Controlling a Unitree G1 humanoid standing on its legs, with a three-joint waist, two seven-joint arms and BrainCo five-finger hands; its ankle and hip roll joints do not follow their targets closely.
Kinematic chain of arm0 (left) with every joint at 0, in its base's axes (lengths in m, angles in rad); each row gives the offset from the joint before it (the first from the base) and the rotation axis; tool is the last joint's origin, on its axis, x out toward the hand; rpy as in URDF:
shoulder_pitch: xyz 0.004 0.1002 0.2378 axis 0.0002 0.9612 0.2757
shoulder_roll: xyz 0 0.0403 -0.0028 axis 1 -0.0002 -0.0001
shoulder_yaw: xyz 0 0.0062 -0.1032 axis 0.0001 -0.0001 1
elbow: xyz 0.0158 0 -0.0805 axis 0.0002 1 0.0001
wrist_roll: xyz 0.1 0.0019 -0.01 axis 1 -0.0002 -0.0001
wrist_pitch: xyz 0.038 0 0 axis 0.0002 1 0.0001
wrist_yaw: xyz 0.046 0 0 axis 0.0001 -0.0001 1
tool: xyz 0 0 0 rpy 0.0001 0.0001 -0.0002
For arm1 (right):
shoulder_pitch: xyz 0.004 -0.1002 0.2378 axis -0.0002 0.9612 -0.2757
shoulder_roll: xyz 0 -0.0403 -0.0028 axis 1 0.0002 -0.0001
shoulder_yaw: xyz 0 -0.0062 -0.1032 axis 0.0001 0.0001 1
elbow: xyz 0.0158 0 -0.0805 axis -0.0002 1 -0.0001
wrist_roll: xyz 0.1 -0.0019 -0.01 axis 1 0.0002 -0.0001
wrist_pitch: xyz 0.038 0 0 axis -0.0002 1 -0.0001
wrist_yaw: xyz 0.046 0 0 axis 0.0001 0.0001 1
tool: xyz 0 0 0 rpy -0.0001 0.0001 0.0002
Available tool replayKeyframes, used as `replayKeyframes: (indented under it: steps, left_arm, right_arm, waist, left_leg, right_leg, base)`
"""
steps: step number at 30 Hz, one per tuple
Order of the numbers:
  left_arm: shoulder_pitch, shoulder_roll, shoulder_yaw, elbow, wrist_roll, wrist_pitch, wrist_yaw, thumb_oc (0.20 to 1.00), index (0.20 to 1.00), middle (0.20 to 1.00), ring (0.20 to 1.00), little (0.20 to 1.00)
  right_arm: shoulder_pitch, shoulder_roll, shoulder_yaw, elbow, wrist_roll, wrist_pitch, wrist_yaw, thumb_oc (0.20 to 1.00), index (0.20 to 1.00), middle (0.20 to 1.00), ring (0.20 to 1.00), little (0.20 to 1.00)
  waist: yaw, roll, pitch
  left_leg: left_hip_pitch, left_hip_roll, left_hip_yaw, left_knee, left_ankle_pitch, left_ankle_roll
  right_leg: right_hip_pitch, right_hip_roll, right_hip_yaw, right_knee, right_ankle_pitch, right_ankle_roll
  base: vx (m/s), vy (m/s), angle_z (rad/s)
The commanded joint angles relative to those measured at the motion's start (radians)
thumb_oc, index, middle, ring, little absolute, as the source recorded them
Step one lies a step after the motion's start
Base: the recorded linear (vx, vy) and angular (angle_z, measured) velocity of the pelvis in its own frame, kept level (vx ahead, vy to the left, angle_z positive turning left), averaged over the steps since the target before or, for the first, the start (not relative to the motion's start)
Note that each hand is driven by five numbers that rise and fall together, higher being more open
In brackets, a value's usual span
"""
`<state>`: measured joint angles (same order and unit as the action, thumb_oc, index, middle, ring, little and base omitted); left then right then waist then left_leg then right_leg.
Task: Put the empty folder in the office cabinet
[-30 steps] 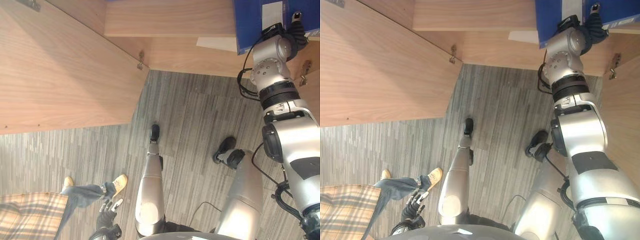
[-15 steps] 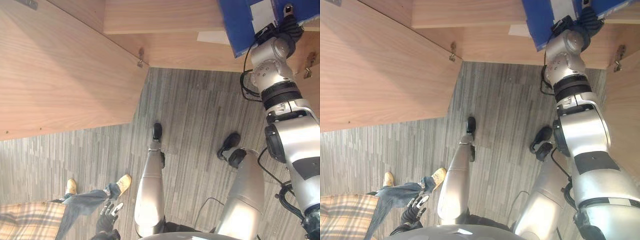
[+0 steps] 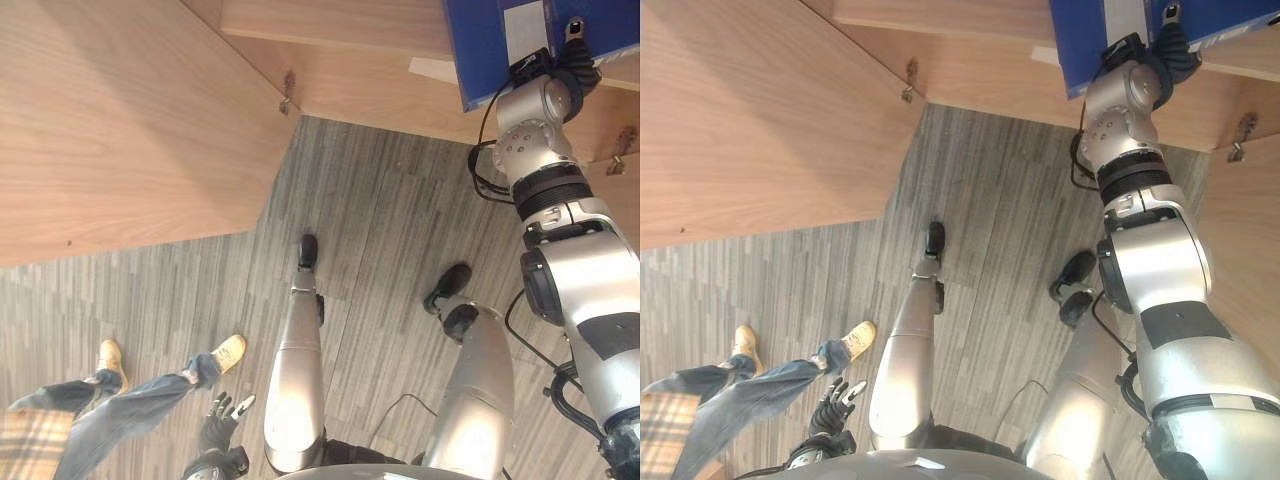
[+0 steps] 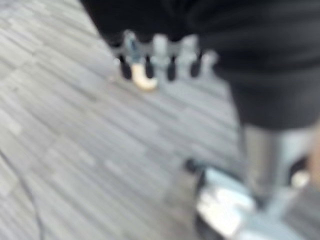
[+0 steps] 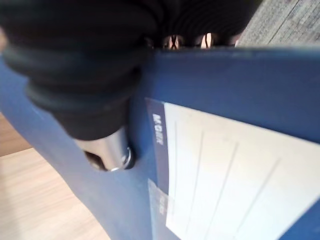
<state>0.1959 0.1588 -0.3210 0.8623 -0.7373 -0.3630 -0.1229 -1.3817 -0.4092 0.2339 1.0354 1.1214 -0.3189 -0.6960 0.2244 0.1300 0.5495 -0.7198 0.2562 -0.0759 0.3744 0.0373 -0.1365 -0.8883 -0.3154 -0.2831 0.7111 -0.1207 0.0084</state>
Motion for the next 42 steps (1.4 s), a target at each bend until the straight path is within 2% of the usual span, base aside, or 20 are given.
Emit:
replayKeyframes:
  steps: [1,3,5,6,8,9,11,14,16,17,18,22,24,25,28,30,32,34,40,42]
  left_arm:
    - [0.046,0.062,-0.014,0.002,0.076,-0.018,0.046,1.0,1.0,1.0,1.0,1.0]
    - [0.04,0.07,-0.019,-0.015,0.125,-0.002,0.063,1.0,1.0,1.0,1.0,1.0]
    - [0.063,0.089,-0.042,-0.056,0.203,0.014,0.138,1.0,1.0,1.0,1.0,1.0]
    - [0.068,0.1,-0.041,-0.057,0.22,0.006,0.165,1.0,1.0,1.0,1.0,1.0]
    - [0.059,0.113,-0.047,-0.067,0.199,0.0,0.189,1.0,1.0,1.0,1.0,1.0]
    - [0.019,0.142,-0.074,-0.077,0.15,-0.032,0.218,1.0,1.0,1.0,1.0,1.0]
    - [-0.004,0.153,-0.083,-0.093,0.135,-0.016,0.239,1.0,1.0,1.0,1.0,1.0]
    - [-0.058,0.149,-0.106,-0.118,0.11,-0.001,0.238,1.0,1.0,1.0,1.0,1.0]
    - [-0.058,0.149,-0.106,-0.118,0.11,-0.001,0.238,1.0,1.0,1.0,1.0,1.0]
    - [-0.077,0.134,-0.119,-0.133,0.133,0.018,0.218,1.0,1.0,1.0,1.0,1.0]
    - [-0.1,0.122,-0.159,-0.188,0.162,0.039,0.247,1.0,1.0,1.0,1.0,1.0]
    - [-0.072,0.129,-0.179,-0.2,0.133,0.014,0.296,1.0,1.0,1.0,1.0,1.0]
    - [-0.072,0.136,-0.17,-0.205,0.147,0.032,0.298,1.0,1.0,1.0,1.0,1.0]
    - [-0.05,0.154,-0.16,-0.242,0.125,0.077,0.332,1.0,1.0,1.0,1.0,1.0]
    - [-0.067,0.192,-0.115,-0.239,0.068,0.129,0.311,1.0,1.0,1.0,1.0,1.0]
    - [-0.076,0.209,-0.097,-0.228,0.029,0.14,0.289,1.0,1.0,1.0,1.0,1.0]
    - [-0.08,0.215,-0.085,-0.225,0.013,0.152,0.278,1.0,1.0,1.0,1.0,1.0]
    - [-0.084,0.221,-0.066,-0.213,-0.038,0.16,0.266,1.0,1.0,1.0,1.0,1.0]
    - [-0.124,0.223,-0.028,-0.168,-0.098,0.176,0.258,1.0,1.0,1.0,1.0,1.0]
    - [-0.14,0.22,-0.02,-0.16,-0.128,0.183,0.271,1.0,1.0,1.0,1.0,1.0]
  right_arm:
    - [-0.026,-0.05,0.012,-0.037,-0.018,-0.056,-0.016,0.2,0.2,0.2,0.2,0.2]
    - [-0.015,-0.059,0.012,-0.026,-0.003,-0.044,0.003,0.2,0.2,0.2,0.2,0.2]
    - [0.041,-0.059,-0.031,-0.015,0.042,-0.029,0.025,0.2,0.2,0.2,0.2,0.2]
    - [0.07,-0.046,-0.052,-0.023,0.025,-0.014,0.037,0.2,0.2,0.2,0.2,0.2]
    - [0.079,-0.031,-0.054,-0.028,0.008,-0.015,0.049,0.2,0.2,0.2,0.2,0.2]
    - [0.069,0.01,-0.038,-0.046,-0.035,-0.04,0.021,0.2,0.2,0.2,0.2,0.2]
    - [0.067,0.017,-0.027,-0.06,-0.032,-0.042,-0.002,0.2,0.2,0.2,0.2,0.2]
    - [0.049,0.0,-0.002,-0.073,-0.079,-0.026,0.0,0.2,0.2,0.2,0.2,0.2]
    - [0.049,0.0,-0.002,-0.073,-0.079,-0.026,0.0,0.2,0.2,0.2,0.2,0.2]
    - [0.04,0.005,0.022,-0.09,-0.08,-0.048,-0.054,0.2,0.2,0.2,0.2,0.2]
    - [0.021,-0.018,0.016,-0.106,-0.068,-0.103,-0.109,0.2,0.2,0.2,0.2,0.2]
    - [0.006,-0.044,-0.008,-0.118,-0.049,-0.133,-0.144,0.2,0.2,0.2,0.2,0.2]
    - [0.007,-0.041,-0.012,-0.111,-0.034,-0.148,-0.148,0.2,0.2,0.2,0.2,0.2]
    - [0.014,-0.034,-0.025,-0.087,-0.049,-0.147,-0.158,0.2,0.2,0.2,0.2,0.2]
    - [-0.013,-0.033,-0.007,-0.07,-0.023,-0.19,-0.201,0.2,0.2,0.2,0.2,0.2]
    - [-0.035,-0.045,-0.009,-0.056,0.067,-0.26,-0.238,0.2,0.2,0.2,0.2,0.2]
    - [-0.04,-0.056,-0.014,-0.056,0.097,-0.275,-0.254,0.2,0.2,0.2,0.2,0.2]
    - [-0.052,-0.075,-0.023,-0.055,0.13,-0.336,-0.287,0.2,0.2,0.2,0.2,0.2]
    - [-0.059,-0.092,-0.03,-0.106,0.168,-0.433,-0.396,0.2,0.2,0.2,0.2,0.2]
    - [-0.055,-0.11,-0.037,-0.115,0.194,-0.429,-0.39,0.2,0.2,0.2,0.2,0.2]
  waist:
    - [0.031,-0.031,-0.03]
    - [0.031,-0.042,-0.03]
    - [0.04,-0.057,-0.03]
    - [0.027,-0.073,-0.03]
    - [0.013,-0.079,-0.03]
    - [-0.014,-0.071,-0.03]
    - [-0.025,-0.071,-0.03]
    - [-0.043,-0.049,-0.03]
    - [-0.043,-0.049,-0.03]
    - [-0.045,-0.043,-0.03]
    - [-0.046,-0.053,-0.03]
    - [-0.034,-0.061,-0.03]
    - [-0.03,-0.066,-0.03]
    - [-0.016,-0.062,-0.03]
    - [-0.01,-0.062,-0.03]
    - [-0.01,-0.059,-0.03]
    - [-0.013,-0.059,-0.03]
    - [-0.02,-0.055,-0.03]
    - [-0.045,-0.053,-0.03]
    - [-0.057,-0.054,-0.03]
  left_leg:
    - [-0.006,-0.01,0.018,0.162,-0.081,0.018]
    - [0.001,-0.023,0.025,0.173,-0.113,0.03]
    - [0.005,-0.033,0.032,0.237,-0.189,0.069]
    - [0.008,-0.042,0.028,0.272,-0.217,0.079]
    - [0.004,-0.047,0.013,0.29,-0.236,0.085]
    - [-0.005,-0.049,-0.02,0.295,-0.252,0.088]
    - [0.007,-0.047,-0.028,0.283,-0.25,0.082]
    - [0.081,0.01,-0.007,0.156,-0.201,0.041]
    - [0.081,0.01,-0.007,0.156,-0.201,0.041]
    - [0.103,0.026,0.007,0.102,-0.162,0.024]
    - [0.083,0.04,0.012,0.022,-0.095,0.002]
    - [0.083,0.052,-0.012,-0.041,-0.054,-0.012]
    - [0.075,0.055,-0.024,-0.036,-0.052,-0.015]
    - [0.104,0.066,-0.04,-0.028,-0.079,-0.018]
    - [0.121,0.074,-0.035,-0.018,-0.087,-0.014]
    - [0.114,0.078,-0.038,-0.003,-0.078,-0.012]
    - [0.113,0.079,-0.035,0.0,-0.074,-0.013]
    - [0.108,0.081,-0.029,0.007,-0.063,-0.01]
    - [0.064,0.086,-0.027,0.048,-0.067,-0.003]
    - [0.043,0.084,-0.034,0.073,-0.072,0.0]
  right_leg:
    - [0.135,0.018,0.074,-0.216,0.079,0.074]
    - [0.161,0.008,0.067,-0.251,0.1,0.088]
    - [0.174,-0.041,0.048,-0.269,0.202,0.146]
    - [0.172,-0.026,0.045,-0.347,0.25,0.171]
    - [0.156,-0.012,0.061,-0.41,0.302,0.188]
    - [0.109,0.016,0.124,-0.462,0.336,0.178]
    - [0.119,0.016,0.137,-0.484,0.331,0.176]
    - [0.098,0.002,0.174,-0.419,0.284,0.168]
    - [0.098,0.002,0.174,-0.419,0.284,0.168]
    - [0.098,-0.003,0.182,-0.414,0.27,0.163]
    - [0.089,-0.016,0.169,-0.456,0.295,0.162]
    - [0.129,-0.025,0.162,-0.483,0.292,0.176]
    - [0.126,-0.021,0.162,-0.473,0.284,0.177]
    - [0.134,-0.006,0.165,-0.408,0.239,0.18]
    - [0.109,0.016,0.174,-0.329,0.196,0.155]
    - [0.097,0.025,0.177,-0.292,0.176,0.143]
    - [0.093,0.028,0.177,-0.281,0.17,0.14]
    - [0.083,0.036,0.178,-0.26,0.156,0.129]
    - [0.038,0.049,0.208,-0.204,0.135,0.115]
    - [0.018,0.06,0.221,-0.167,0.118,0.107]
  base:
    - [-0.09,0.261,-0.2]
    - [-0.03,0.043,-0.16]
    - [0.17,-0.106,-0.04]
    - [0.21,-0.132,0.05]
    - [0.2,-0.192,-0.24]
    - [0.2,-0.214,-0.29]
    - [0.13,-0.16,-0.12]
    - [0.11,-0.06,0.16]
    - [0.04,0.002,0.17]
    - [0.05,-0.125,0.24]
    - [0.08,-0.175,0.13]
    - [0.09,-0.145,0.3]
    - [0.2,-0.184,0.3]
    - [0.3,-0.194,0.5]
    - [0.18,-0.08,0.32]
    - [0.09,-0.041,0.01]
    - [0.05,-0.005,-0.08]
    - [0.05,0.02,0.0]
    - [0.05,0.0,-0.1]
    - [0.06,-0.028,-0.09]
